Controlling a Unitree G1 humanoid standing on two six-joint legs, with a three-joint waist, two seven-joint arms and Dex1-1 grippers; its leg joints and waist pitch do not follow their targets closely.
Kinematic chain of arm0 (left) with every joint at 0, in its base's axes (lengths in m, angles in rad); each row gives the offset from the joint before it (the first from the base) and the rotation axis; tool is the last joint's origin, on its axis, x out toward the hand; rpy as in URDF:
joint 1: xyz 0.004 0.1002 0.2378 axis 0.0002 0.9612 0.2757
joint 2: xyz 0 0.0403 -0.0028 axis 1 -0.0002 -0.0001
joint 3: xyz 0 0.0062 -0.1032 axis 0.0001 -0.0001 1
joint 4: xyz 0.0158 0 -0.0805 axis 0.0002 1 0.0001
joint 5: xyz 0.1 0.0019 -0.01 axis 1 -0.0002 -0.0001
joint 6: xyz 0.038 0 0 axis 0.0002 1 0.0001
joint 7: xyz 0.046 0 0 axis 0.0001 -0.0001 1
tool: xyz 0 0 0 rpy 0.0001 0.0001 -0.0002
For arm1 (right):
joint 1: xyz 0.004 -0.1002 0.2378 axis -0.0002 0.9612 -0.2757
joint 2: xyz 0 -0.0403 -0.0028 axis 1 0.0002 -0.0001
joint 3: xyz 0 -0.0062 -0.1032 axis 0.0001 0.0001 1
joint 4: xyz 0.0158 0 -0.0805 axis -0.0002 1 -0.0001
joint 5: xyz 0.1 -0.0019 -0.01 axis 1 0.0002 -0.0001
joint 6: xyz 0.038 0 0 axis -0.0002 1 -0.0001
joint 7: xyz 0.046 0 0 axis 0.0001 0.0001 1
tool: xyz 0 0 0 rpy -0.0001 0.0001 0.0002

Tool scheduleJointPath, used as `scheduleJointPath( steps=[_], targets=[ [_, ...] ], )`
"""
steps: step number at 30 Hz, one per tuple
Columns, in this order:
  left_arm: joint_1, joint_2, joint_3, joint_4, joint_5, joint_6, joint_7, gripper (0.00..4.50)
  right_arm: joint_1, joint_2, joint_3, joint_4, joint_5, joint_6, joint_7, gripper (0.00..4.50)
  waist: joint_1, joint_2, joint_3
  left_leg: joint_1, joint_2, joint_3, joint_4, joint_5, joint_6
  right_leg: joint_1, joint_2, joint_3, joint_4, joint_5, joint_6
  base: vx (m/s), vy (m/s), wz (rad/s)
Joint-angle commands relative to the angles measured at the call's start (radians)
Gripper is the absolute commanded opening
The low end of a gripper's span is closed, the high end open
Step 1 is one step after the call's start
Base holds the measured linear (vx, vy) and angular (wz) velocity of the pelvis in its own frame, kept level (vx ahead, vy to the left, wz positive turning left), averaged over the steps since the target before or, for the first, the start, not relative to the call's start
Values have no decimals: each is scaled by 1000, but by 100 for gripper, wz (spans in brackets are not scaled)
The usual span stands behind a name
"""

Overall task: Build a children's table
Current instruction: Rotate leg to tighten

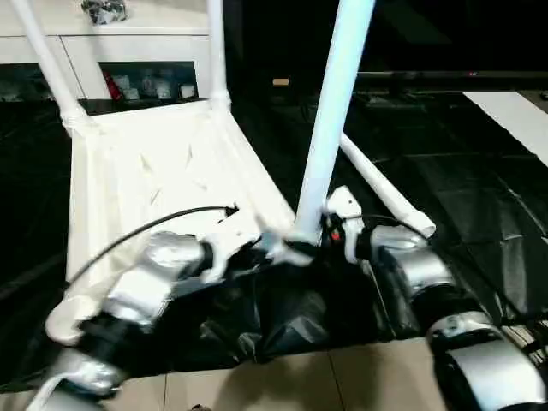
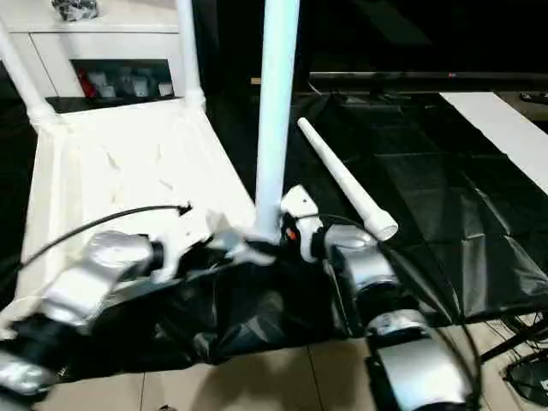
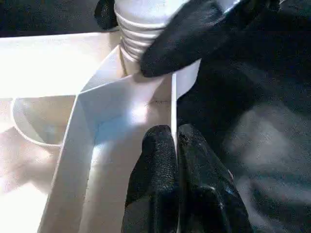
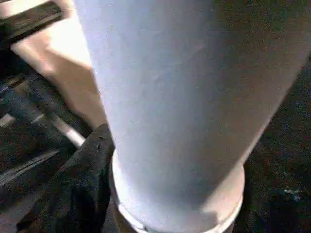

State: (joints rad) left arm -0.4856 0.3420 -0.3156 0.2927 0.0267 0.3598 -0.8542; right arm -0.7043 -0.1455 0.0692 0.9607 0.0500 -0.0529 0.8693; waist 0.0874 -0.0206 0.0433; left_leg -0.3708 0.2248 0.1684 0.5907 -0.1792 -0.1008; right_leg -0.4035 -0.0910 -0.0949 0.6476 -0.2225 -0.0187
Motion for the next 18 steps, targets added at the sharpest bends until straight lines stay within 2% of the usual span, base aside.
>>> scheduleJointPath(
  steps=[1, 2, 3, 4, 7, 9, 12, 14, 17, 18],
  targets=[
    [-50, -35, 42, 12, 13, 17, 106, 0, -11, 34, -8, 30, 8, 9, -90, 290, -3, -1, -66, 6, 7, 8, -58, -68, 52, 65, -47, 54, -65, 45, -252, 0, 0, 0],
    [-62, -57, 53, 28, 21, 35, 153, 0, -15, 62, -27, 49, 16, 21, -164, 284, -4, -1, -66, 7, 6, 9, -59, -69, 50, 65, -46, 54, -67, 41, -249, 0, 0, 0],
    [-74, -81, 65, 43, 28, 52, 202, 0, -21, 90, -45, 67, 23, 29, -235, 284, -4, 3, -67, 7, 5, 8, -59, -73, 43, 66, -47, 54, -67, 35, -244, 0, 0, 0],
    [-91, -118, 88, 64, 34, 81, 278, 0, -29, 129, -64, 92, 30, 34, -325, 280, -9, 1, -66, 6, 5, 9, -59, -71, 38, 65, -47, 57, -67, 40, -243, 0, 0, 0],
    [-103, -163, 103, 75, 41, 86, 348, 0, -41, 182, -63, 116, 18, 20, -419, 280, -9, 3, -68, 6, 2, 9, -57, -65, 35, 67, -46, 54, -68, 47, -238, 0, 0, 0],
    [-102, -192, 104, 75, 42, 66, 378, 0, -48, 216, -59, 124, 11, 8, -425, 280, -11, 2, -70, 4, 2, 9, -55, -50, 51, 69, -46, 55, -66, 84, -240, 0, 0, 0],
    [-85, -199, 77, 65, 48, 49, 360, 0, -54, 234, -45, 127, -11, -25, -427, 280, -11, 3, -69, 4, 2, 10, -55, -58, 63, 67, -46, 53, -68, 80, -241, 0, 0, 0],
    [-73, -188, 62, 55, 51, 41, 335, 0, -58, 229, -45, 127, -11, -34, -396, 334, -12, 3, -68, 4, 3, 10, -56, -66, 65, 68, -46, 54, -68, 74, -240, 0, 0, 0],
    [-52, -161, 52, 28, 36, 32, 273, 0, -64, 197, -44, 123, -4, -41, -331, 358, -15, 2, -67, 2, 3, 9, -57, -80, 69, 69, -47, 53, -69, 63, -239, 0, 0, 0],
    [-46, -149, 46, 18, 30, 26, 246, 0, -66, 182, -38, 120, -8, -45, -316, 368, -22, 0, -66, -1, 2, 8, -57, -88, 73, 70, -47, 52, -70, 47, -237, 0, 0, 0]
  ],
)
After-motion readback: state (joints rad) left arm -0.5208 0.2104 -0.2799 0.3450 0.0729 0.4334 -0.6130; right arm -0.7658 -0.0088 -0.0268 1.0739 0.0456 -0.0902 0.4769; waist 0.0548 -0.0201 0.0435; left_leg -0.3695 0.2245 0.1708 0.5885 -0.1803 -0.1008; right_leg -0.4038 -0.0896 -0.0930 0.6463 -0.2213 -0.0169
